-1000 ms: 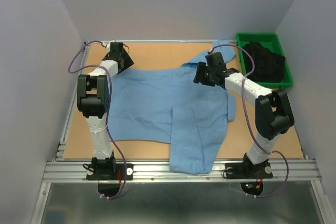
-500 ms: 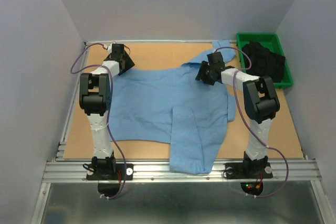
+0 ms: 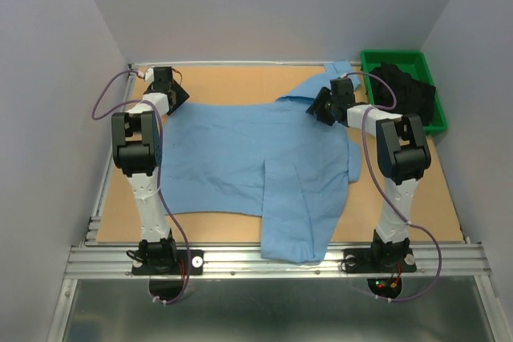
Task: Fold and stack the long sleeve shirts
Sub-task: Flatten the shirt out
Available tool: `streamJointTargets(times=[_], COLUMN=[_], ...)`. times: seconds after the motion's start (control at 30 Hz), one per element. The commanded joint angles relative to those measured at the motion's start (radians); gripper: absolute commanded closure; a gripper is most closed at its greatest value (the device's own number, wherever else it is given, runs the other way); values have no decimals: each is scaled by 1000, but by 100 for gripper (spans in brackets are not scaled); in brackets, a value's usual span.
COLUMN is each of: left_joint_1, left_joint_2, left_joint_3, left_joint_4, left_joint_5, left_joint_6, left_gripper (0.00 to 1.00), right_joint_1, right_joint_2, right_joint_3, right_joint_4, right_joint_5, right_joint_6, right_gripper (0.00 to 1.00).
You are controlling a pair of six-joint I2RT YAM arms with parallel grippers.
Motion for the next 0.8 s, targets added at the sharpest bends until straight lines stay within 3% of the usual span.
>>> streamJointTargets(times=[0.0, 0.3, 0.37, 0.57, 0.77], left_joint_1=[20, 49, 49, 46, -18], left_joint_2=[24, 8, -27, -296, -562], left_joint_3=[18, 29, 24, -79, -335], left_joint_4=[-12, -19, -16, -22, -71], left_joint_5=[-42, -19, -14, -53, -79], left_joint_6=[5, 30, 39, 59, 25], left_gripper=[37, 38, 32, 4, 3], right_joint_1=[-10, -21, -19, -1, 64], right_joint_2=[38, -4, -35, -159, -285], right_joint_3=[-41, -44, -24, -7, -85], right_joint_4=[-35, -36, -40, -72, -141], right_joint_5=[40, 51, 19, -22, 17], right_joint_6=[-14, -97, -147, -227, -267], right_gripper=[42, 42, 41, 37, 37])
